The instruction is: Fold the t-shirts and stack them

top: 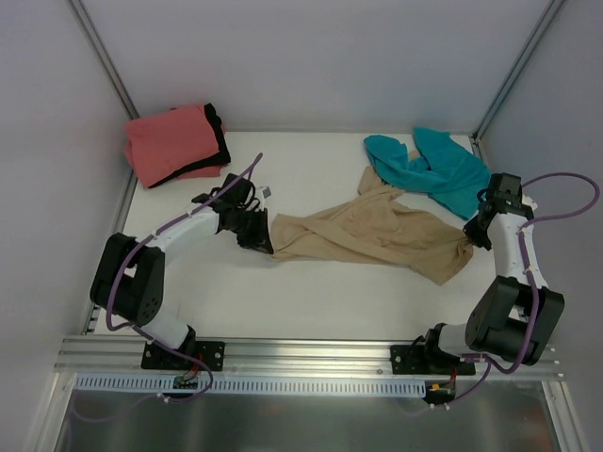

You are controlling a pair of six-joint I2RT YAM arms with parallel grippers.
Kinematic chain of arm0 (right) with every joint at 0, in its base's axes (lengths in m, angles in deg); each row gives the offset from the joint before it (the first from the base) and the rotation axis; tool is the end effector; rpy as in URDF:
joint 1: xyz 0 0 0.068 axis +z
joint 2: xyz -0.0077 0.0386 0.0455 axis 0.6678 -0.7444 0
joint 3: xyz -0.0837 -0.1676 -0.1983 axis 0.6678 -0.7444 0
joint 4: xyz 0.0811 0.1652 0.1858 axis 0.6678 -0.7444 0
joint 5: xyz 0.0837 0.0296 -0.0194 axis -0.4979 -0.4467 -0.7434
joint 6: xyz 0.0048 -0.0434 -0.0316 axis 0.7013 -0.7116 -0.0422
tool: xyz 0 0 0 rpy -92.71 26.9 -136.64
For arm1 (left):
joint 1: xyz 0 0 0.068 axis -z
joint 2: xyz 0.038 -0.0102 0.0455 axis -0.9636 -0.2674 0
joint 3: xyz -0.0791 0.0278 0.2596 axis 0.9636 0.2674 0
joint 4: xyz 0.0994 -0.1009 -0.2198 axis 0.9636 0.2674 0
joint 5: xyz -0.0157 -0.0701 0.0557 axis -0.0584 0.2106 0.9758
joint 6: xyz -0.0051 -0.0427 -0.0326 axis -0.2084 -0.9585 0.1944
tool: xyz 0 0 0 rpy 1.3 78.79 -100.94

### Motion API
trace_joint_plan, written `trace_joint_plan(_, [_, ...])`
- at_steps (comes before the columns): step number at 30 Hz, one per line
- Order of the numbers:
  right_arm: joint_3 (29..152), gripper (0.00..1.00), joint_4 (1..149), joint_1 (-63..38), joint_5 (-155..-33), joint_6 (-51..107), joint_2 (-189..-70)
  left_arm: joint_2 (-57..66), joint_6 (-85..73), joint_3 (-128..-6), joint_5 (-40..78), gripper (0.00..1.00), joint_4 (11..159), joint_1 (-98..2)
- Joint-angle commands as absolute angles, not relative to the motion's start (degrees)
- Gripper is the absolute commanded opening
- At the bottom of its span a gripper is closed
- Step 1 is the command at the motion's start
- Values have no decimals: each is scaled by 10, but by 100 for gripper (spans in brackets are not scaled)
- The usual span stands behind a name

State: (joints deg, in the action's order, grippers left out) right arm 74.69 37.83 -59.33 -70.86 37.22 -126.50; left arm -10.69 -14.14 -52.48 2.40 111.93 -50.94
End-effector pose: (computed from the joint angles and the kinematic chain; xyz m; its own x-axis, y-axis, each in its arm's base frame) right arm 0.2609 -0.0919 0.2625 -0.6402 0.4806 -0.5993 0.6336 0.7715 -0.0582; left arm 0.2846 -0.1403 0.2064 -0.9200 0.0668 -0.3861 0.2748 0.8124 -0.5144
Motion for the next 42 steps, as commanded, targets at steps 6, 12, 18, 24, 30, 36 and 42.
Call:
trace_joint_plan(6, [771, 1, 382, -597, -716, 386, -1260, -50, -131, -524, 93, 99, 1120, -513])
trace_joint_plan(12, [767, 1, 386, -596, -722, 387, -1266, -139, -162, -604, 93, 99, 1048, -516])
trace_joint_plan(18, [774, 1, 398, -594, -729, 386, -1274, -230, -182, -740, 59, 99, 1036, -516])
trace_joint_plan(24, [802, 1, 389, -594, -728, 382, -1287, -237, -174, -732, 58, 99, 1037, -516])
trace_joint_plan(30, [788, 0, 394, -594, -729, 383, -1286, -231, -168, -692, 59, 99, 1046, -516])
trace_joint_plan(36, [781, 1, 394, -594, -730, 383, -1284, -249, -159, -649, 69, 99, 1017, -519])
trace_joint_plan(42, [771, 1, 394, -593, -734, 382, -1281, -283, -151, -643, 78, 99, 952, -519])
